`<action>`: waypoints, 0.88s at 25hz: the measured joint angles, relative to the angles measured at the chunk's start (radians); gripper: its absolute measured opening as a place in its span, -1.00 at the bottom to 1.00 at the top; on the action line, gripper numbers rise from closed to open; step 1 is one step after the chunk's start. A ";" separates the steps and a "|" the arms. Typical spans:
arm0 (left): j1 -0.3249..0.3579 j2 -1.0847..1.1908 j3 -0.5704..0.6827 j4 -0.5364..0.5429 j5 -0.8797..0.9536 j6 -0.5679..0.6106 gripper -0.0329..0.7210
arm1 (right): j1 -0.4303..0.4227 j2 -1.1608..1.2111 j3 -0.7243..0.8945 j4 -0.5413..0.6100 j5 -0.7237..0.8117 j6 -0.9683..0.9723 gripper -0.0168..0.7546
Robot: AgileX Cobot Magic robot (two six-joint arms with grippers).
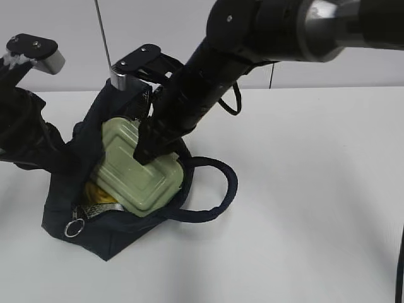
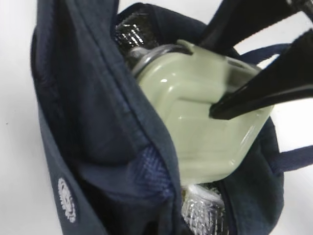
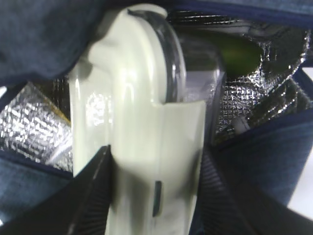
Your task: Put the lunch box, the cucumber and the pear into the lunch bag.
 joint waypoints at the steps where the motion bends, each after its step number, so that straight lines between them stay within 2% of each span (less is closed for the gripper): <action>1: 0.000 0.000 0.000 0.001 0.000 0.000 -0.91 | 0.007 0.013 -0.035 -0.011 0.018 0.029 -0.02; 5: 0.000 0.000 0.000 0.003 -0.001 0.000 -0.91 | 0.012 0.059 -0.137 -0.052 0.078 0.134 0.07; 11: 0.000 0.000 0.000 0.002 -0.003 0.000 -0.91 | 0.014 0.066 -0.216 -0.061 0.095 0.172 0.18; 18: 0.000 0.000 0.000 -0.003 0.002 0.000 -0.91 | 0.016 0.066 -0.314 -0.038 0.099 0.196 0.55; 20: 0.000 0.000 0.000 -0.003 0.002 0.000 -0.91 | 0.016 0.066 -0.336 -0.076 0.125 0.258 0.58; 22: 0.000 0.000 0.000 -0.003 0.002 0.000 -0.91 | 0.016 0.066 -0.354 -0.173 0.170 0.366 0.58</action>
